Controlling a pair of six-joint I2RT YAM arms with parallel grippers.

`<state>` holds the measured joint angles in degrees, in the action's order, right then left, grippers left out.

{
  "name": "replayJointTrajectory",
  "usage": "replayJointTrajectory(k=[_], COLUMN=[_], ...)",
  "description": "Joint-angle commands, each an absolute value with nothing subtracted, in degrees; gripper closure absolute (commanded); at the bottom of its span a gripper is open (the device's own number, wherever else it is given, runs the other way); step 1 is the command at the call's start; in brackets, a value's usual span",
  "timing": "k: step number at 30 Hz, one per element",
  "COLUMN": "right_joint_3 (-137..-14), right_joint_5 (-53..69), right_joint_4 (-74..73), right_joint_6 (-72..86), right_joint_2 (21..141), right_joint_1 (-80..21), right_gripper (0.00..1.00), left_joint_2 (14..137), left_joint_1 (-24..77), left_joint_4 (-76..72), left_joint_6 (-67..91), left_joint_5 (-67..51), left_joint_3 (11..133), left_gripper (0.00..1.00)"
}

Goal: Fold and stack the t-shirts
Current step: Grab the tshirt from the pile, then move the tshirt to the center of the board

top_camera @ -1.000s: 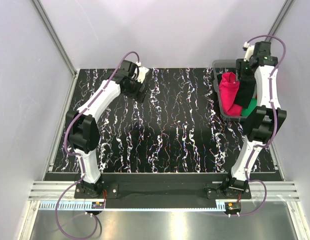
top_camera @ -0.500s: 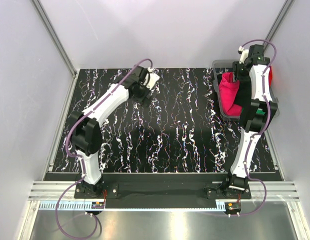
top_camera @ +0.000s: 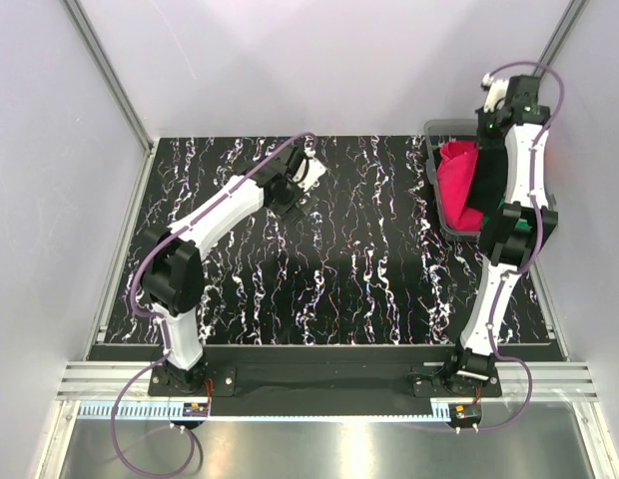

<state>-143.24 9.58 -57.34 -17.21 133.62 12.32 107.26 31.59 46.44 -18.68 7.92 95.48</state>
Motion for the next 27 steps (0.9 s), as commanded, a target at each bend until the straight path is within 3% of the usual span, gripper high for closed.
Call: replayJointTrajectory(k=[1, 6, 14, 27], right_joint_3=[-150.5, -151.8, -151.5, -158.3], right_joint_5=[14.7, 16.3, 13.4, 15.9], right_joint_4=[-53.8, -47.9, -36.0, -19.8], right_joint_6=[-20.6, -26.2, -40.5, -46.2], right_joint_2=[120.5, 113.7, 107.1, 110.9], right_joint_1=[12.2, 10.3, -3.6, -23.7], right_gripper=[1.00, 1.00, 1.00, 1.00], left_joint_2=[103.8, 104.3, 105.6, 100.7], left_joint_1=[31.2, 28.2, 19.1, 11.7], left_joint_4=[44.1, 43.2, 44.1, 43.2], left_joint_6=[-19.8, -16.0, -10.9, -6.9], left_joint_5=[10.5, 10.4, 9.1, 6.2], left_joint_3=[93.9, 94.0, 94.5, 87.8], left_gripper=[0.01, 0.01, 0.01, 0.01])
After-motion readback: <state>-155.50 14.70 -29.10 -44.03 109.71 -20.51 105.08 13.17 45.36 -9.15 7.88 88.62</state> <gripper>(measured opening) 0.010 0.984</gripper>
